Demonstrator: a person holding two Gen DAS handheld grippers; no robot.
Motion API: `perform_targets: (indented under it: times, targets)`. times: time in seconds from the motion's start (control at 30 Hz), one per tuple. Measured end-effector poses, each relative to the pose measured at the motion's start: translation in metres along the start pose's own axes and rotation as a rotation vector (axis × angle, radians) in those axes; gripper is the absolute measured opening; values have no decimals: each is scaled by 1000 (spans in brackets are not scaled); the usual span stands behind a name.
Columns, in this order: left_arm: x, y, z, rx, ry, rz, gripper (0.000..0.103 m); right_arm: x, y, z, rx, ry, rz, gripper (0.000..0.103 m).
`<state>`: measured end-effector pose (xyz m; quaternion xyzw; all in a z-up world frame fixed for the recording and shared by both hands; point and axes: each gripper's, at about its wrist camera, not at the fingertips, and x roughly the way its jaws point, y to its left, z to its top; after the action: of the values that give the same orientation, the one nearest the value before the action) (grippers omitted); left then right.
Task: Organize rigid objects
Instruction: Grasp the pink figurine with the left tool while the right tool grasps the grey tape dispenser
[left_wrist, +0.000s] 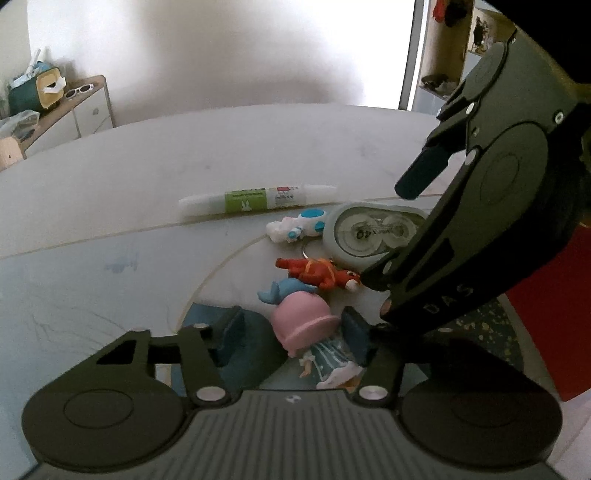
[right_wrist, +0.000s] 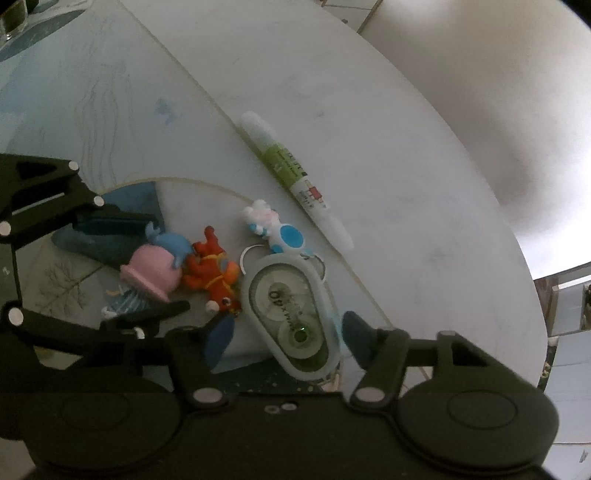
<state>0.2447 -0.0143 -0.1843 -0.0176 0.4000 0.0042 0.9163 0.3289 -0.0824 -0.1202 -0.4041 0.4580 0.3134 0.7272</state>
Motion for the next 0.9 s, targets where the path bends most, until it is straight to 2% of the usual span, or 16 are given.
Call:
perform_targets:
  times: [0.07,0.17,0.33,0.37,0.43,0.57,0.73,0.8,0.9]
  targets:
    - [0,0,1,5,-3,-1,47,0,1,0,-1,-1,-2,54]
    - [1,1,1,14,-6,2,39,-1,2,0,6,-2,-7,52]
    - [1,3,3,12,-3,-8,38,-6,1,-4,56,-14,-19,45]
    - [2,4,3,10,0,-10,38,-8,-2,-5,82,-20,-18,36]
    - [1,5,3,6,5,-12,38,-14,-7,-9,140,-34,-15,25]
    - [0,9,2,-4,16,-24,38,-24,-16,-17,232,-58,15,15]
    - [-5,12,-2,-15,28,-37,38,-24,-16,-19,219,-56,28,17]
    - [-6,13,-3,-17,31,-38,38,-22,-15,-24,220,-52,28,23]
    - [-9,14,-4,-24,35,-41,38,-22,-16,-25,206,-50,15,44]
